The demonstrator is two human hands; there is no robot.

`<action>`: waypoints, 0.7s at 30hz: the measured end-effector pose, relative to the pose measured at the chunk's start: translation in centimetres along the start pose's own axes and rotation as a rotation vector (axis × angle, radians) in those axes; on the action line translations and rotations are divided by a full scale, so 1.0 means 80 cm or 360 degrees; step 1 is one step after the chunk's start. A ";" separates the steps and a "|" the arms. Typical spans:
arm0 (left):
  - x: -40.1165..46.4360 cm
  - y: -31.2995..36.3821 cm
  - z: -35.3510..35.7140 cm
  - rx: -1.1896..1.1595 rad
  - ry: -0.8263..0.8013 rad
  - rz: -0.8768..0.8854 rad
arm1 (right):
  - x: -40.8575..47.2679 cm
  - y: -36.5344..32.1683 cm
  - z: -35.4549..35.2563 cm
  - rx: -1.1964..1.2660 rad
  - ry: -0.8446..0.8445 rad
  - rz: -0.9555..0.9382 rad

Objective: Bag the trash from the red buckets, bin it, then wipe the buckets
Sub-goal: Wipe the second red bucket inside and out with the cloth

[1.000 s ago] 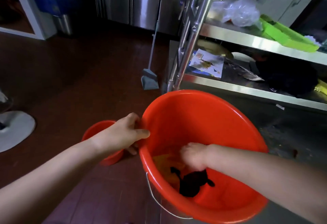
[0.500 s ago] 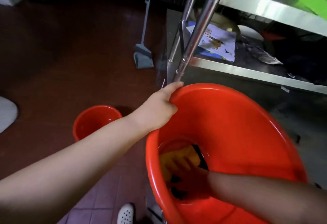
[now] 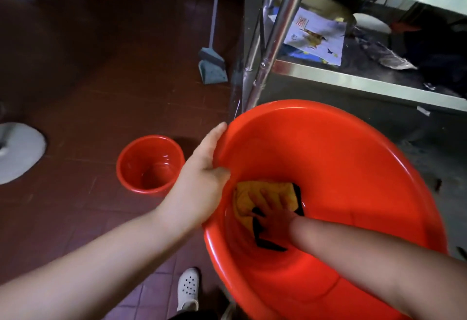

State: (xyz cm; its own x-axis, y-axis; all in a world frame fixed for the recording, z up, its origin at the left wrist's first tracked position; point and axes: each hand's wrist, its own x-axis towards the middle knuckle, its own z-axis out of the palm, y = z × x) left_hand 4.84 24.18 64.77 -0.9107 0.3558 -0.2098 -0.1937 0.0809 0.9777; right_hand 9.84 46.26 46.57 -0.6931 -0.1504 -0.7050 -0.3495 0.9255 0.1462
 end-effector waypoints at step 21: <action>0.067 0.038 0.035 0.0681 -0.0538 -0.0003 | -0.042 -0.050 0.014 -0.0951 0.0326 -0.0902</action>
State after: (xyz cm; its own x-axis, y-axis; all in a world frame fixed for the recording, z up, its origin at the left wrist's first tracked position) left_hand 0.40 28.93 66.59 -0.7287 0.6291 -0.2705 0.0346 0.4284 0.9029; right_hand 14.24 43.44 47.59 -0.3934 -0.6493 -0.6509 -0.9127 0.3608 0.1917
